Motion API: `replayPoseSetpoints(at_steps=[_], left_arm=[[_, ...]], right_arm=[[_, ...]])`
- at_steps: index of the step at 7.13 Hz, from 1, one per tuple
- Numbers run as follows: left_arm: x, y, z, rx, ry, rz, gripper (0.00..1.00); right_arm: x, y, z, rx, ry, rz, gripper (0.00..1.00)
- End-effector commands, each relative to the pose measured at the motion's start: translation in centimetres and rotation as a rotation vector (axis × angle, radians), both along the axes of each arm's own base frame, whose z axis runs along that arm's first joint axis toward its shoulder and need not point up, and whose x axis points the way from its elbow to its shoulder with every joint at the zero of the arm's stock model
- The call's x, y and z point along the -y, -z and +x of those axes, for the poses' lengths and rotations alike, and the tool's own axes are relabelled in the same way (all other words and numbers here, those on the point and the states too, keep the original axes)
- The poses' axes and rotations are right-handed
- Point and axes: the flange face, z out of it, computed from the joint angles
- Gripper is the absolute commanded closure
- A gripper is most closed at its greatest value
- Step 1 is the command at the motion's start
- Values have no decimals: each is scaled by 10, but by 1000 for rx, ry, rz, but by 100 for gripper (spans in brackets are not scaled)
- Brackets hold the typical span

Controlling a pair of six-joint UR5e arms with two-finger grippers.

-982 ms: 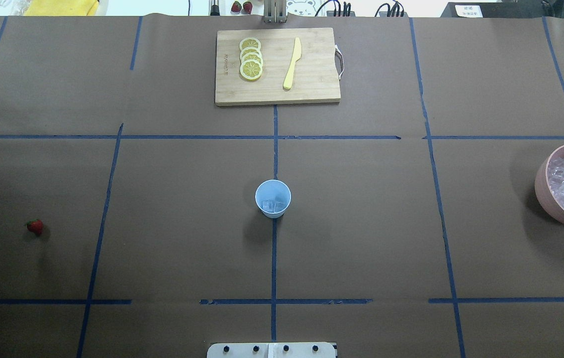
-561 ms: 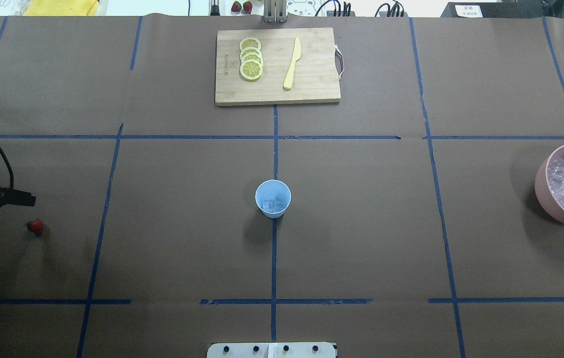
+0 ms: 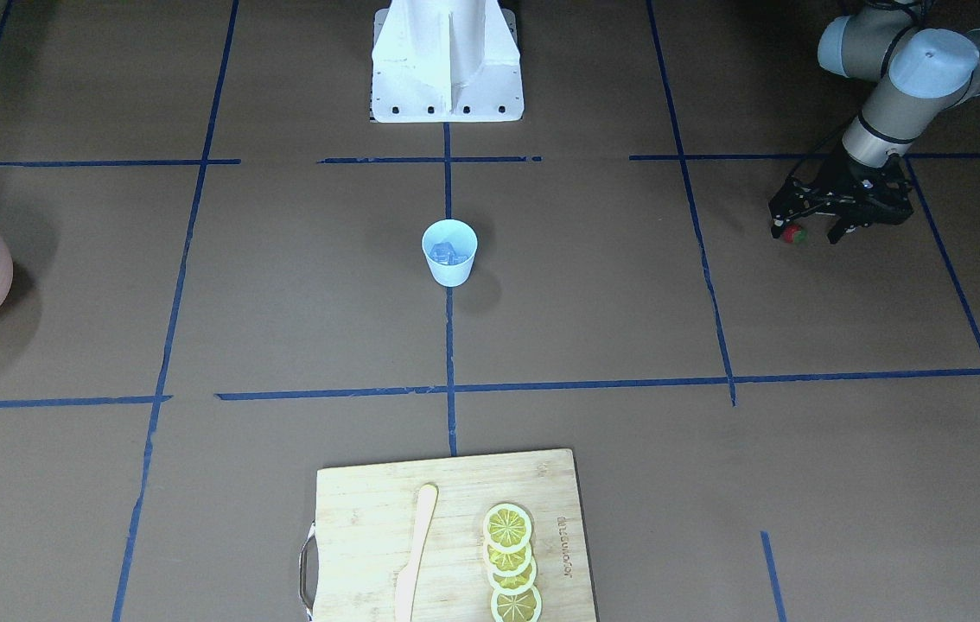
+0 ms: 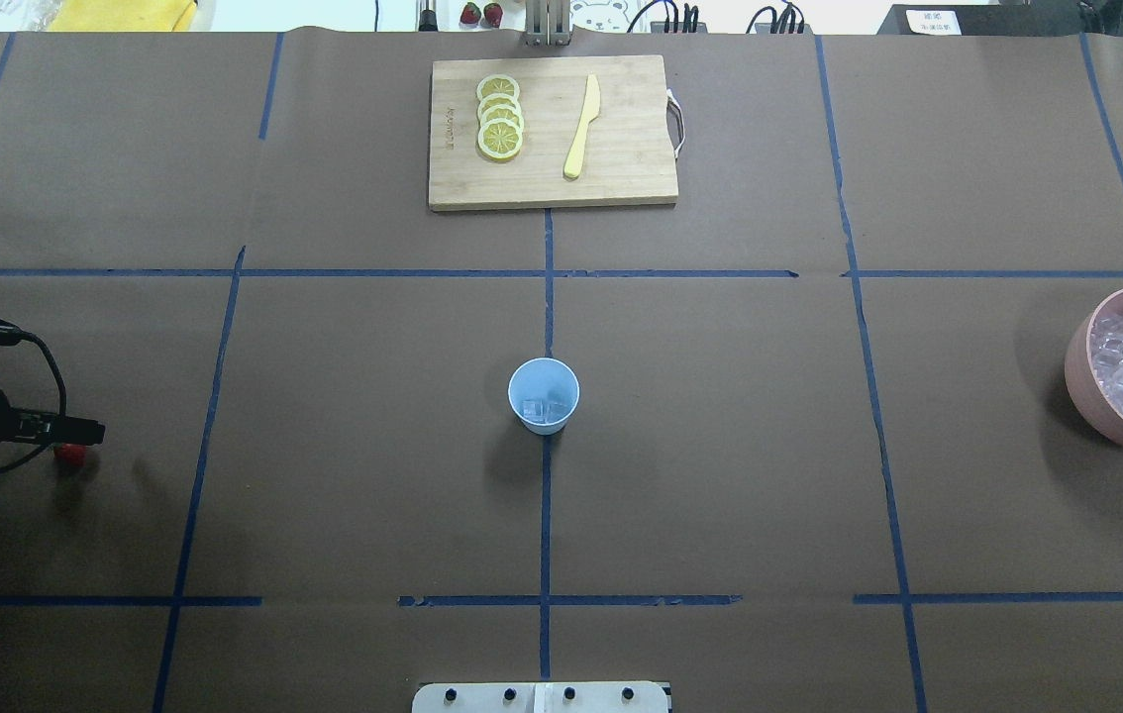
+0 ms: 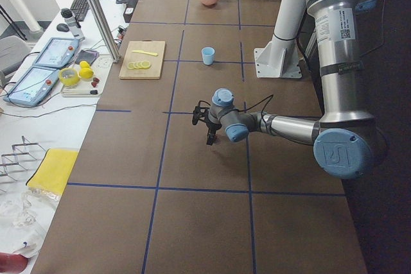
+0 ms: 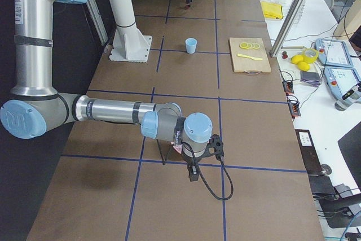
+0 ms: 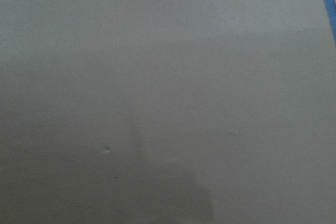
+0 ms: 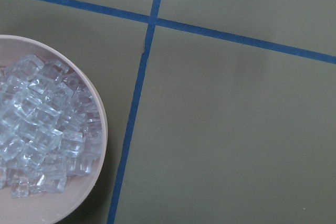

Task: Put ice and strawberries in cup
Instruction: 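Lower the left gripper onto the red strawberry and grasp it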

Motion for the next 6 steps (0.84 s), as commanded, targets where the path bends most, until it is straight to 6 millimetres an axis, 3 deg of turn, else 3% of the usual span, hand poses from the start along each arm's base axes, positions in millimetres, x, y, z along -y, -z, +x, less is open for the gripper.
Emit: replayPoseSetpoints(at_steps=[1,2,3,4,6], left_arm=[[-6,-6,7,-2,-13,-6,0],[-7,-7,9,0,-15,-9,1],[-9,-12,6,8,-15,-19,77],[-13,-16,2,17,-22,-14,100],[-13,-12,1,12,-25,-5,100]], right_arm=[[-2,-1,0,0,1,-2,1],[-2,-2,0,-1,1,-4,1],[-2,-2,0,-1,1,-4,1],[-2,-1,0,-2,1,-2,1],[-2,-1,0,-2,1,-1,1]])
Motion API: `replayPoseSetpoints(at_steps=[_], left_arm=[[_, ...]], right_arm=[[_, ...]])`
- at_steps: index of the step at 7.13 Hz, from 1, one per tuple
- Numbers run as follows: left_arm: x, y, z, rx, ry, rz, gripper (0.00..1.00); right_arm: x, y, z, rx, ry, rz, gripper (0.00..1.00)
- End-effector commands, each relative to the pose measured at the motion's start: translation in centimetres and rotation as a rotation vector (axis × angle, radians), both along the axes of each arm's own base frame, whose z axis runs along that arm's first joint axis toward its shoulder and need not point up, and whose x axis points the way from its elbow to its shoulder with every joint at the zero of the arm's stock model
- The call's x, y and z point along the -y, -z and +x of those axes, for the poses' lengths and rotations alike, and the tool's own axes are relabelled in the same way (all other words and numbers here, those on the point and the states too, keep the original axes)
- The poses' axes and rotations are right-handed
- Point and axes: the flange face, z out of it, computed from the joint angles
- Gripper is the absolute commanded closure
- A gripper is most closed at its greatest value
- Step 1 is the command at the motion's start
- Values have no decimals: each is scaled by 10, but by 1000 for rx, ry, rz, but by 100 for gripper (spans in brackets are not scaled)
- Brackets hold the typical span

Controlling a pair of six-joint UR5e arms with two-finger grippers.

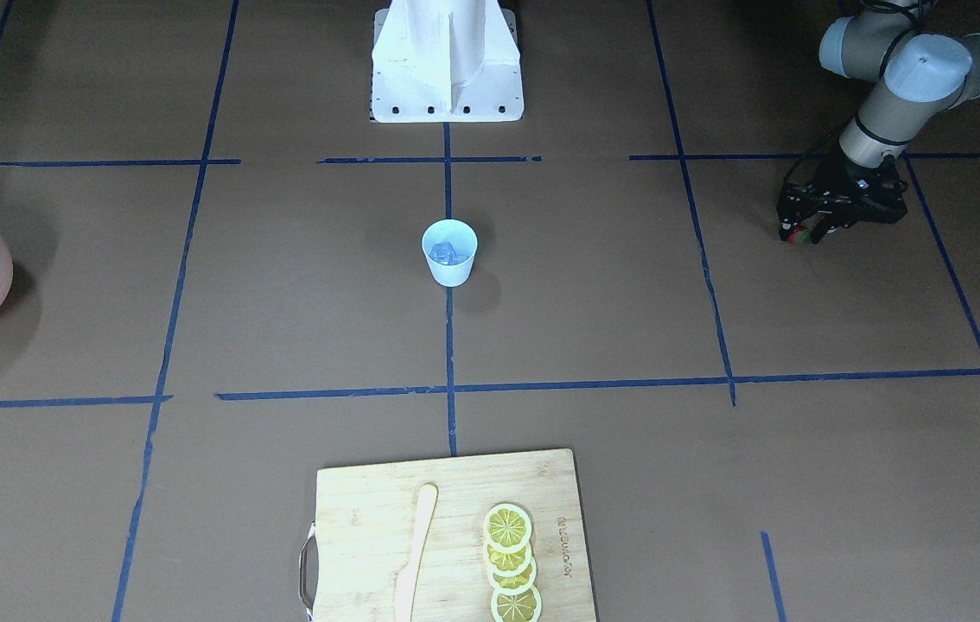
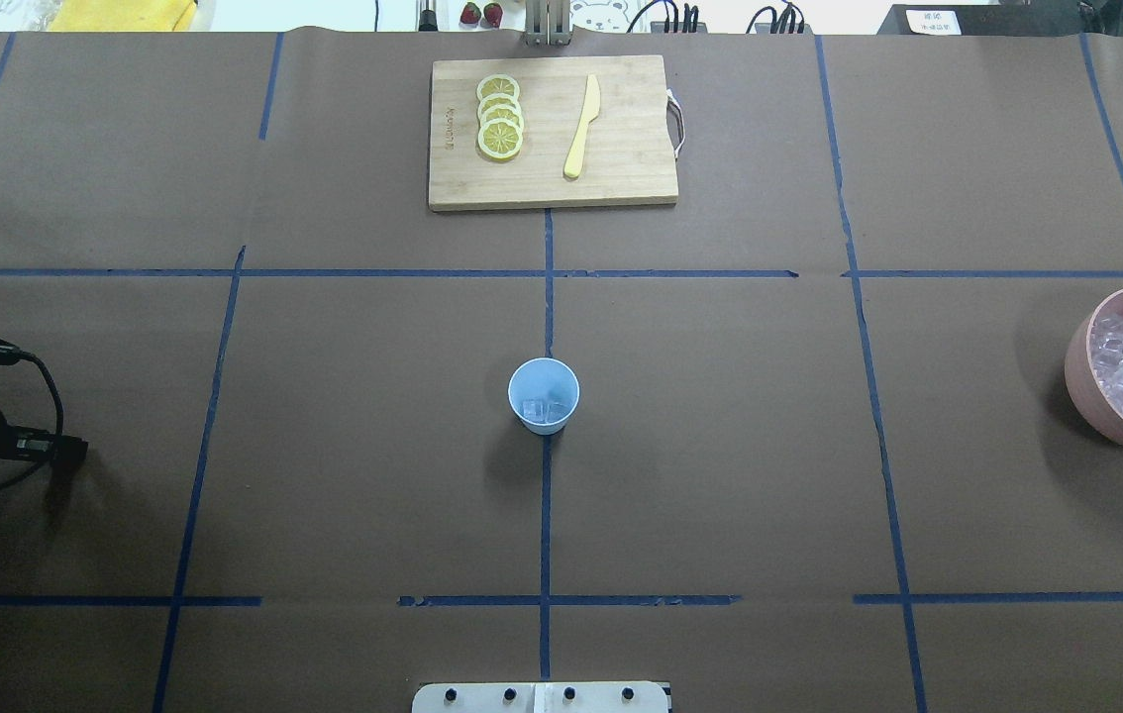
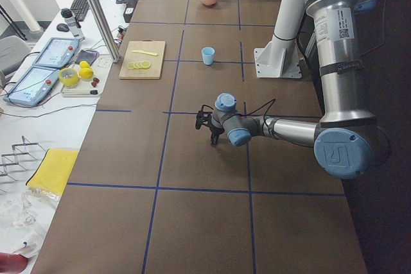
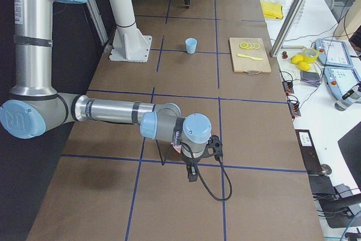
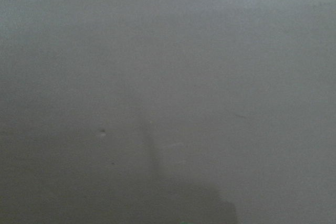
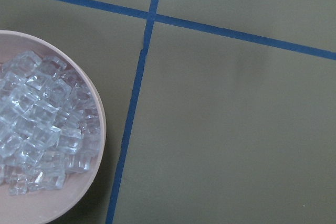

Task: Put ice and strawberries in cup
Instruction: 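Lower the left gripper onto the red strawberry and grasp it, then lift the strawberry with the left gripper and carry it over the cup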

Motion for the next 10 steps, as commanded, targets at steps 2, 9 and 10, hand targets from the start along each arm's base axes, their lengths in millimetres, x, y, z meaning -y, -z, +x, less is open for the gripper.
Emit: replayPoseSetpoints(at_steps=[2,9,10], left_arm=[[-1,16,-4,-21,-3,19,100],[29,318,18,22,-91,-50,100],[44,379,43,28,-95,-64,100]], right_arm=[[0,2,0,0,-1,3,1],[-1,1,0,1,-1,0,1],[0,2,0,1,-1,3,1]])
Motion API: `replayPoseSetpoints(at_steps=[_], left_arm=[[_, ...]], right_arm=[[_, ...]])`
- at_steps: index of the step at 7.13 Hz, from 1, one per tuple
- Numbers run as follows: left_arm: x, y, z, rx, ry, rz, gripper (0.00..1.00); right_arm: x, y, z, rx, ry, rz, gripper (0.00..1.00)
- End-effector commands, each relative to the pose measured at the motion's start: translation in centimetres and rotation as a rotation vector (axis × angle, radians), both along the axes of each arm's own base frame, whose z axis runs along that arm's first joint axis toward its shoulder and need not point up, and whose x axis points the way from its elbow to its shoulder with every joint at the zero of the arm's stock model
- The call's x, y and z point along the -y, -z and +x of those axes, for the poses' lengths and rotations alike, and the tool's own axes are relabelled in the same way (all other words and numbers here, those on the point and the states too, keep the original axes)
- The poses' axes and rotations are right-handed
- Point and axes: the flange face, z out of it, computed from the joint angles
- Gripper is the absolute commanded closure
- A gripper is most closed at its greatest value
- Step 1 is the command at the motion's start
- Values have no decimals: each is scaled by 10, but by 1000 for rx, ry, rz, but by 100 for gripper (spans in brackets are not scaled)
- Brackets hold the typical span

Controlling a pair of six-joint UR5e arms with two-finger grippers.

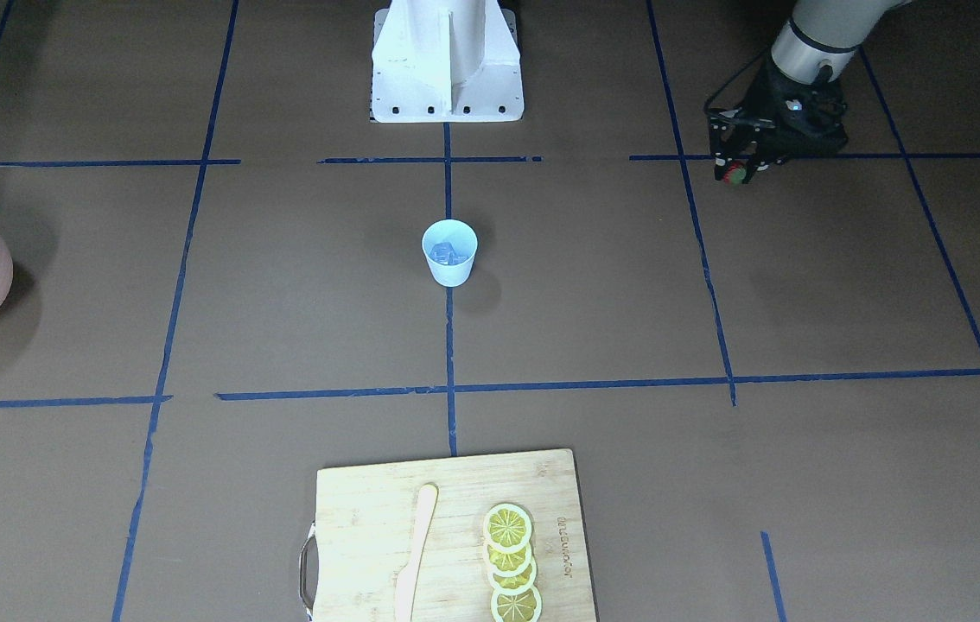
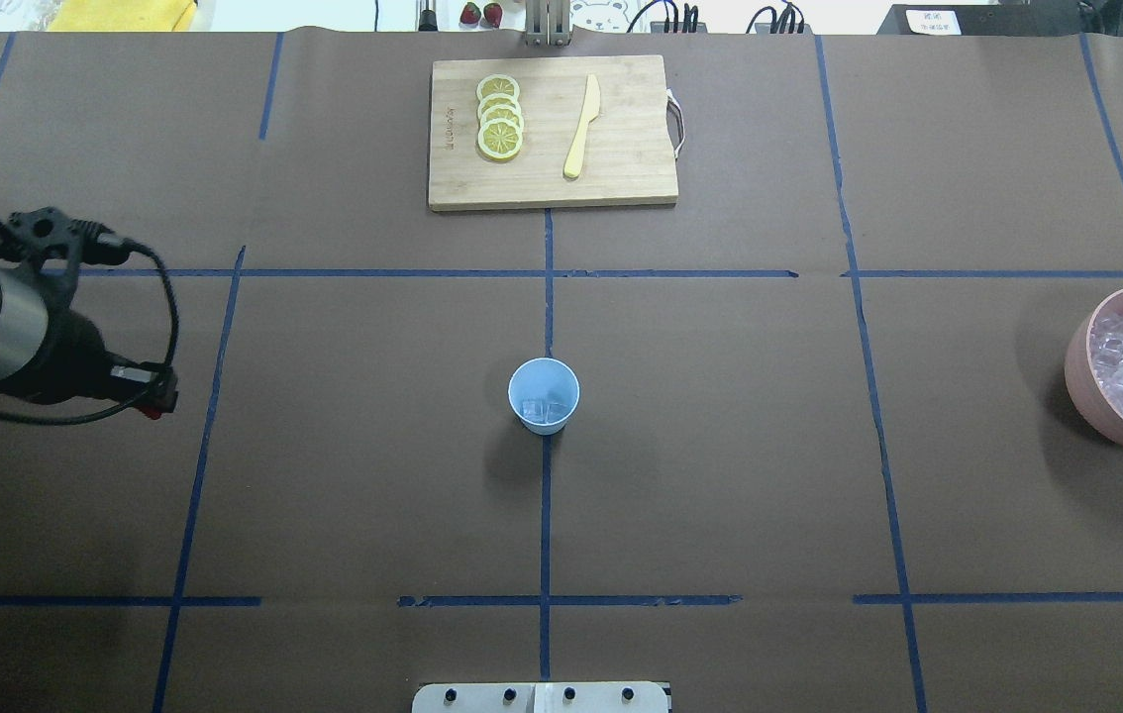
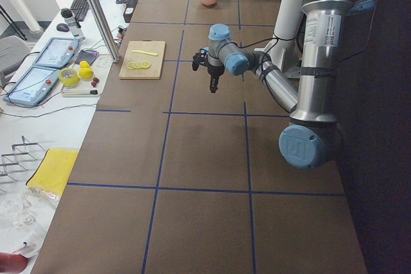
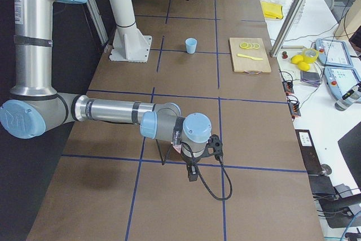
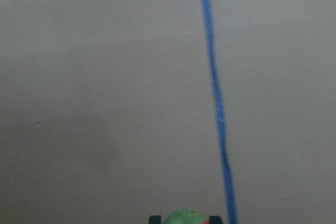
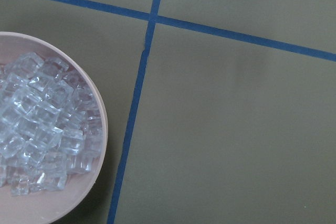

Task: Put ice and strawberries in cup
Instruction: 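Lift the strawberry with the left gripper and carry it over the cup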

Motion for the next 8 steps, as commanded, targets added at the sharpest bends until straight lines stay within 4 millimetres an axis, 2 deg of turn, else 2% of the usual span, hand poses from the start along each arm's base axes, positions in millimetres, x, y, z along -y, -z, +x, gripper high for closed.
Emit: replayPoseSetpoints(at_steps=[1,2,3,4,5,6,7,8], left_arm=[[25,105,45,-1,16,-38,100],[18,122,86,-9,21,-94,100],[34,152,113,-21,40,-115,100],[38,173,149,-8,69,-123,100],[36,184,191,-14,100,-124,100],[46,196,220,-37,123,-144,100],[53,204,239,-26,125,-156,100],[38,201,253,-16,103,-152,99]], right_arm=[[0,0,0,0,0,0,1],[0,0,0,0,0,2,1],[-3,-2,0,0,0,-3,1],[-3,-1,0,2,0,-1,1],[-4,-1,0,2,0,-1,1],[-4,-1,0,2,0,-1,1],[-4,-1,0,2,0,-1,1],[-4,-1,0,2,0,-1,1]])
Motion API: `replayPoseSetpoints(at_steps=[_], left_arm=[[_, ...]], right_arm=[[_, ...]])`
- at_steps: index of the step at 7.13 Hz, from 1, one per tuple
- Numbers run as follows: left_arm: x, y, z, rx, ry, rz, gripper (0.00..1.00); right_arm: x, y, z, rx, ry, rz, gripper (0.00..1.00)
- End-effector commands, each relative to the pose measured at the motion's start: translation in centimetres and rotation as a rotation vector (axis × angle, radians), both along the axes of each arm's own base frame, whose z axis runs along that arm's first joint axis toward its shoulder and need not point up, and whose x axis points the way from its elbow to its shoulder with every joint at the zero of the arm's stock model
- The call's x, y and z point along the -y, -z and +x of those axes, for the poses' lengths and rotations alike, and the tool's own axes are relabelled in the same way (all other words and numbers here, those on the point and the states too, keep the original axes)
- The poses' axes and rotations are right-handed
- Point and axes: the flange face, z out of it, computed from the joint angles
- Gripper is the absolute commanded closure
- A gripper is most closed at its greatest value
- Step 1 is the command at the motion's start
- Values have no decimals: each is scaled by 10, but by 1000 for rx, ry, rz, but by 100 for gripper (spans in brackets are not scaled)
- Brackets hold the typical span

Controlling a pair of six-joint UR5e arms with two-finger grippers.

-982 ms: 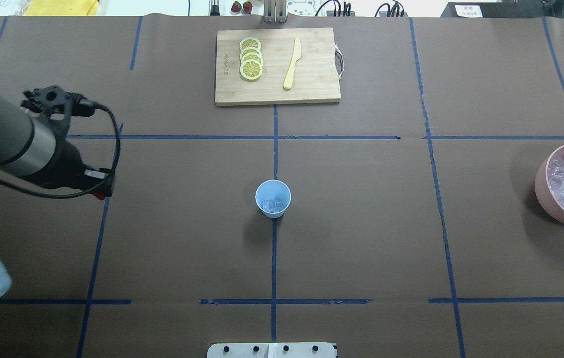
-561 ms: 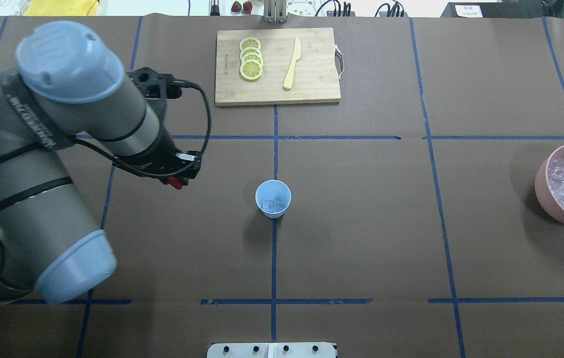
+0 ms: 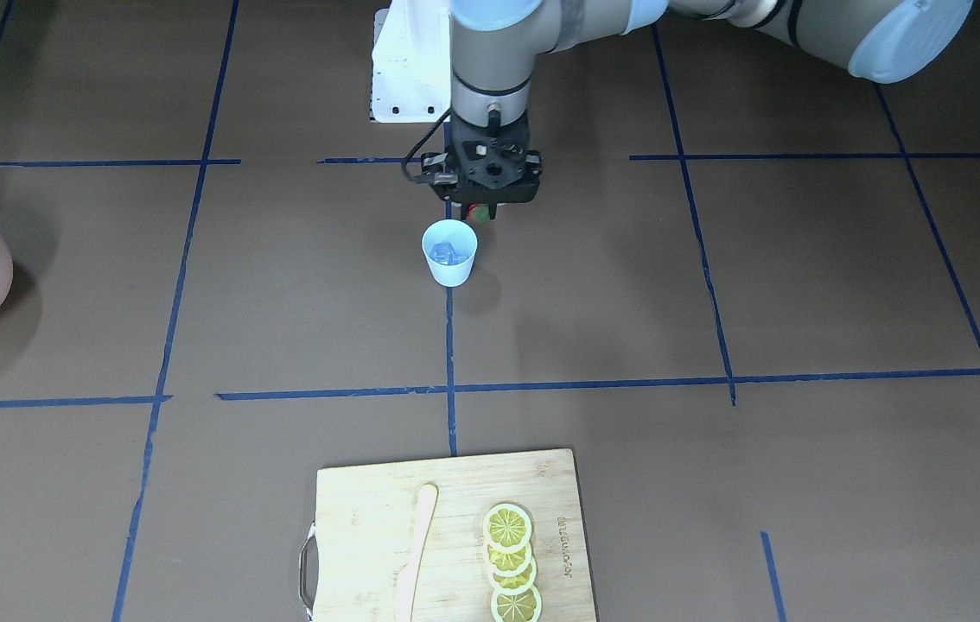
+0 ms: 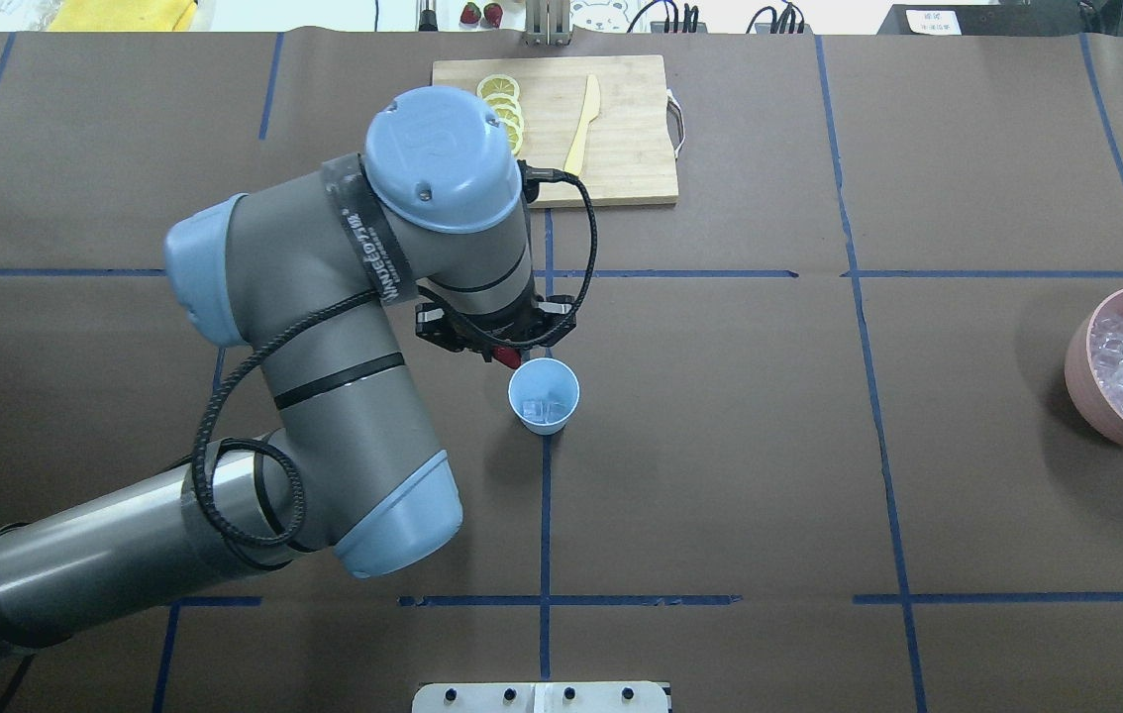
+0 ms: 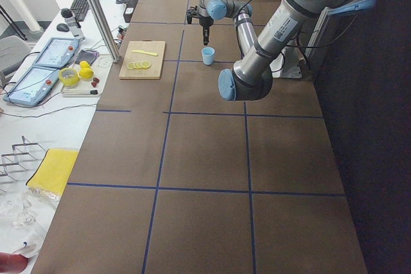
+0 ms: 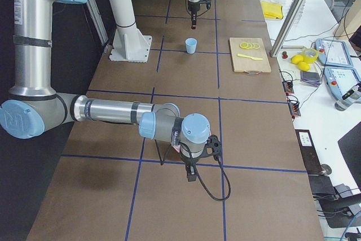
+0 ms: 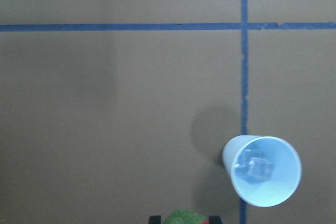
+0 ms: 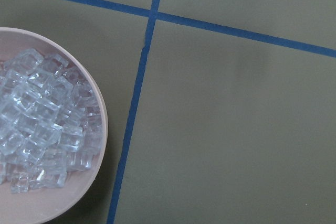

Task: Put ice and strawberries in cup
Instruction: 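Lift the strawberry with the left gripper and carry it over the cup, then open the left gripper to drop the strawberry into the cup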

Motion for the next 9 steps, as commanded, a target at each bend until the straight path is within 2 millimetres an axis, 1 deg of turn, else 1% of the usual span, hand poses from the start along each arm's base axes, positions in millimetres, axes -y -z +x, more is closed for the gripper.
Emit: replayPoseSetpoints(at_steps=[1,3,4,5,6,7,8,9], left_arm=[[-18,-3,32,23,-18,9,97],[-21,1,33,8,-10,2,95],[-20,2,33,1,-5,2,82],[-20,3,32,0,-9,7,44],[-21,3,31,-1,-11,10,19],[-21,2,31,-1,-12,12,8],[-22,3,30,-4,-12,13,1],[-22,4,30,-5,-12,14,1]], right_arm=[[0,0,0,0,1,1,1],[0,0,0,0,0,0,1],[0,0,0,-1,1,1,1],[0,0,0,0,1,1,1],[0,0,0,-1,1,1,1],[0,0,0,-1,1,1,1],[0,0,0,0,1,1,1],[0,1,0,0,1,3,1]])
